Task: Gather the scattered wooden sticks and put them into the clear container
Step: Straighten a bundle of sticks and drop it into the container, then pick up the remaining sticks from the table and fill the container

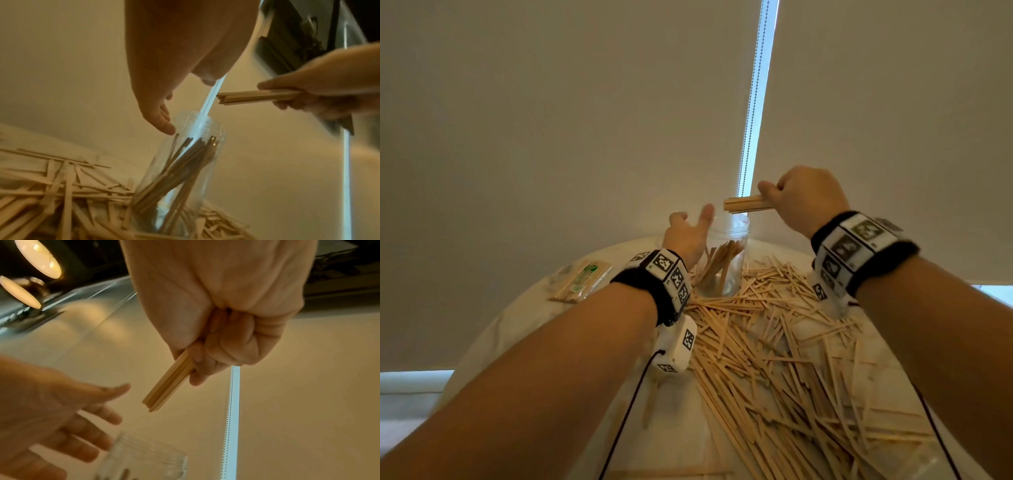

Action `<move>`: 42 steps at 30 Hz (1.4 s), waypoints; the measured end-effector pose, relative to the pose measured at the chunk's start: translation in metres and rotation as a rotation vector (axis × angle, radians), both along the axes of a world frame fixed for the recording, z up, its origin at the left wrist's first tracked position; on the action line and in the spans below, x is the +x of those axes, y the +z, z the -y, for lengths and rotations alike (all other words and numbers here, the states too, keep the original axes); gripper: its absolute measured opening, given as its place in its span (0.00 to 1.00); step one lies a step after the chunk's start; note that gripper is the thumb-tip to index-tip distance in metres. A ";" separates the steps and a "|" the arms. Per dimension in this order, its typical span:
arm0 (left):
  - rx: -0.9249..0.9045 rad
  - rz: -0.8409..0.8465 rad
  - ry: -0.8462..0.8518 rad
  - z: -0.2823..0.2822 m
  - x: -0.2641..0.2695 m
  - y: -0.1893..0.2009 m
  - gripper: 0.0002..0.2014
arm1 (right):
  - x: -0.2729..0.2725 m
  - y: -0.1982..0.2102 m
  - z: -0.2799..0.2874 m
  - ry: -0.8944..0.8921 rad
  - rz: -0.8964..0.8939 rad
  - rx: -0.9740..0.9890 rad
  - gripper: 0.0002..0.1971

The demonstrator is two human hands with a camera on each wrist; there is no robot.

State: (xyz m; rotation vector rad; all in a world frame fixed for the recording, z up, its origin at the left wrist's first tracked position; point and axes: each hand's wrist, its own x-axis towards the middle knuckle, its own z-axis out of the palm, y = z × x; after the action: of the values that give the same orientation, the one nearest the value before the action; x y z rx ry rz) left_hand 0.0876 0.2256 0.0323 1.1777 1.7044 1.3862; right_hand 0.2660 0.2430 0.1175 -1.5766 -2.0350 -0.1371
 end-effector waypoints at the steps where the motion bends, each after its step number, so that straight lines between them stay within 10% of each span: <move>1: -0.001 -0.109 -0.030 -0.005 0.001 -0.003 0.52 | -0.006 0.004 -0.013 -0.019 0.065 0.000 0.24; 5: 0.037 -0.277 -0.123 -0.035 0.007 -0.014 0.71 | -0.045 0.001 -0.055 0.043 0.394 -0.041 0.21; 16: 0.177 -0.240 -0.187 -0.051 0.000 -0.042 0.52 | -0.106 -0.028 -0.087 0.143 0.784 -0.312 0.09; 29: 0.178 -0.232 -0.204 -0.057 -0.002 -0.049 0.56 | -0.105 -0.025 -0.090 0.158 0.741 -0.396 0.15; 37: 0.106 -0.234 -0.178 -0.049 0.000 -0.040 0.65 | -0.062 0.000 -0.044 0.196 0.190 -0.200 0.13; 42: -0.113 -0.412 -0.204 -0.019 -0.015 -0.026 0.69 | -0.026 -0.032 0.031 0.206 0.191 -0.297 0.17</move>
State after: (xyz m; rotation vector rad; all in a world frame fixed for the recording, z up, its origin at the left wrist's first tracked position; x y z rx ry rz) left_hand 0.0725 0.2444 0.0064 1.6036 1.8436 0.9567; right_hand 0.2399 0.2121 0.0850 -1.5605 -2.4457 0.1010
